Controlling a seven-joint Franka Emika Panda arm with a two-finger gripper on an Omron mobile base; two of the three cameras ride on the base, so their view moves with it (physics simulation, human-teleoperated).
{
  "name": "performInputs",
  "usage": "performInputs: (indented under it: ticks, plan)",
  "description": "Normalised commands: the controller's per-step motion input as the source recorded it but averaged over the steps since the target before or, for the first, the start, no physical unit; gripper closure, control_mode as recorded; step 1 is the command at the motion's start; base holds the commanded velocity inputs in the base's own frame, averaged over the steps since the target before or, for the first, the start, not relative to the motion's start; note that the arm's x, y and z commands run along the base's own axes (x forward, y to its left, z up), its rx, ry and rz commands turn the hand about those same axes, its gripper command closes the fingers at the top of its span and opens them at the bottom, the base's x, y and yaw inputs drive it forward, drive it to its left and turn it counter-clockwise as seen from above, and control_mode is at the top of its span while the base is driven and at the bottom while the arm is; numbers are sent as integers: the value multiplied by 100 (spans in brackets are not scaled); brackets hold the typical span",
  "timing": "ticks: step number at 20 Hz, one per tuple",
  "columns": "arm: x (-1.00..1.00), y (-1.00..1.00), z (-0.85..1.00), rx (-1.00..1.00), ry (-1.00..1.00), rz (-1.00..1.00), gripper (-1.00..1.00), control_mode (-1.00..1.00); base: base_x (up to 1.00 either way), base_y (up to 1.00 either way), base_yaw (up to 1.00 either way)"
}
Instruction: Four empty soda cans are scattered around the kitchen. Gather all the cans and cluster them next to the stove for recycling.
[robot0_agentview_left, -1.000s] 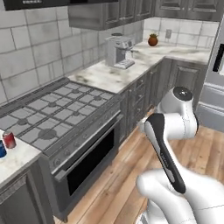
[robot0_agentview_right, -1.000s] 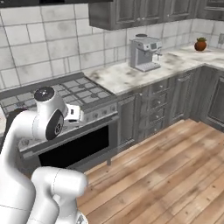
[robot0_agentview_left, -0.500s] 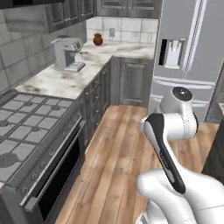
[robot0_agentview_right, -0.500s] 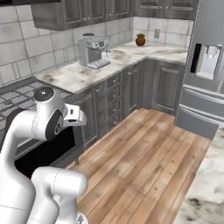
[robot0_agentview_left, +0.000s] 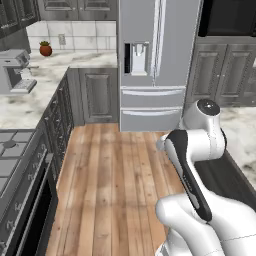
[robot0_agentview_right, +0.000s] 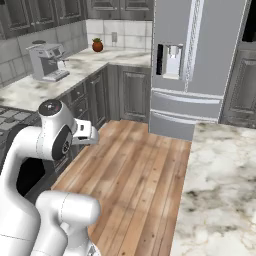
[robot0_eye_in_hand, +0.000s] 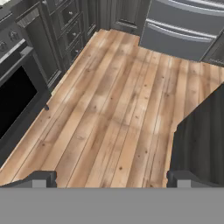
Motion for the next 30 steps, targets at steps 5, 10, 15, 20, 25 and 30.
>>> performInputs:
  ticks: [5,10,15,20,25,30]
  plan:
    - [0,0,0,0,0,0,-100,100,-12,37,-57]
    - [0,0,0,0,0,0,-100,100,-17,33,-59]
    - [0,0,0,0,0,0,-100,100,-18,31,-56]
    - [0,0,0,0,0,0,-100,100,-13,21,-57]
    - [0,0,0,0,0,0,-100,100,-13,6,-57]
    - [0,0,0,0,0,0,-100,100,-6,0,-56]
